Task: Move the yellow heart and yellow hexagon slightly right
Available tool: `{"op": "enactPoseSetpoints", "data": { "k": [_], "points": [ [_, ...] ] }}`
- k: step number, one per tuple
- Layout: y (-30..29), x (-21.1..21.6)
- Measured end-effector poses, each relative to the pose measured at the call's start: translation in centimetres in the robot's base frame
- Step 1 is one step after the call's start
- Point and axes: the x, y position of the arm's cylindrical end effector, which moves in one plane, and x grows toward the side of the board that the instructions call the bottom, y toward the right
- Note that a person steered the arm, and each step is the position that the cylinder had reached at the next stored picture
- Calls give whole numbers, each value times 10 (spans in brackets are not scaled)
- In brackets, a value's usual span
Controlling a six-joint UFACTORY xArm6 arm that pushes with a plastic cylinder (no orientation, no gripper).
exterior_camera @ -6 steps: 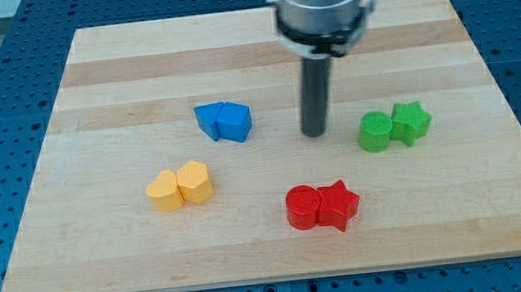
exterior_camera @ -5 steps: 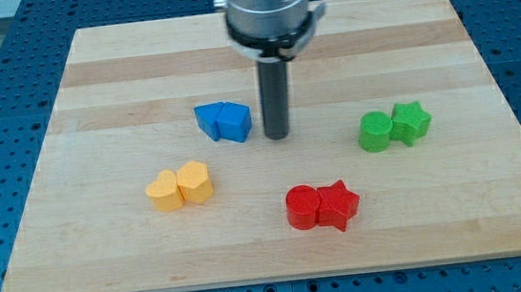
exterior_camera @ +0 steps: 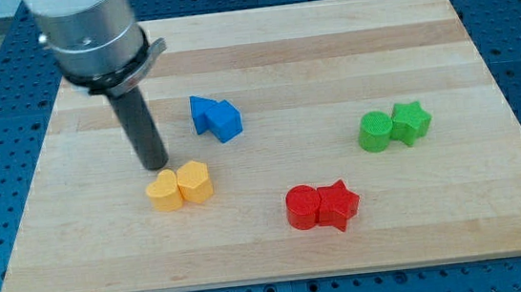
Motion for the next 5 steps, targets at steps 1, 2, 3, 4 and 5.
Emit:
{"op": "enactPoseSetpoints", "data": {
  "k": [1, 2, 3, 4, 5],
  "points": [
    [-13, 27],
    [-17, 39],
    [-10, 44],
    [-1, 44],
    [10, 44]
  ]
}}
